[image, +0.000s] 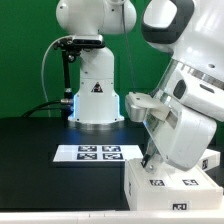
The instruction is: Assemble cabinet
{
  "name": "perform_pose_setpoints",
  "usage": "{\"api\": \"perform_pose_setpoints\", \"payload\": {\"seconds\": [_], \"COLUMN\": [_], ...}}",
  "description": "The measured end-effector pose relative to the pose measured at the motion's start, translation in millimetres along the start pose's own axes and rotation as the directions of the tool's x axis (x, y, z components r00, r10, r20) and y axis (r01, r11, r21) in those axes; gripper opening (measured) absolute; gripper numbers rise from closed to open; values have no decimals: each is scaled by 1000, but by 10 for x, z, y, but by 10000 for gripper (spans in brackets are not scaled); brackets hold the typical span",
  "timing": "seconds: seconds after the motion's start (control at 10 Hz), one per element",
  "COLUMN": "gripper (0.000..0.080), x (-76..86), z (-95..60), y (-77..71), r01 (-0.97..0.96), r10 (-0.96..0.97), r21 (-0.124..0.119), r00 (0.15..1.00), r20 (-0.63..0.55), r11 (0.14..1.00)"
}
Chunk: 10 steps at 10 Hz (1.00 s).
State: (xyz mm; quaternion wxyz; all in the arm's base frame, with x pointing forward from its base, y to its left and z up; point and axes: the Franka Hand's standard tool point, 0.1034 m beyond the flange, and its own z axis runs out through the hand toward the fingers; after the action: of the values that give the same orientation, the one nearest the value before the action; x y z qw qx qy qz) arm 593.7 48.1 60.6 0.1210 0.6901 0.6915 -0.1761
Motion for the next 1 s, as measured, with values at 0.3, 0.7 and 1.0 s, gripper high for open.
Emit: {"api": "perform_pose_setpoints", "payload": {"seconds": [0.3, 0.7, 1.0], "gripper": [64, 64, 346], "x": [-33, -35, -38], "z": [-17, -12, -10], "y": [13, 8, 7], "r01": [15, 14, 14], "r10": [-16, -16, -16], "r21": [44, 45, 46], "r00": [999, 999, 999], "r20": [34, 34, 35], "r11": [999, 999, 999]}}
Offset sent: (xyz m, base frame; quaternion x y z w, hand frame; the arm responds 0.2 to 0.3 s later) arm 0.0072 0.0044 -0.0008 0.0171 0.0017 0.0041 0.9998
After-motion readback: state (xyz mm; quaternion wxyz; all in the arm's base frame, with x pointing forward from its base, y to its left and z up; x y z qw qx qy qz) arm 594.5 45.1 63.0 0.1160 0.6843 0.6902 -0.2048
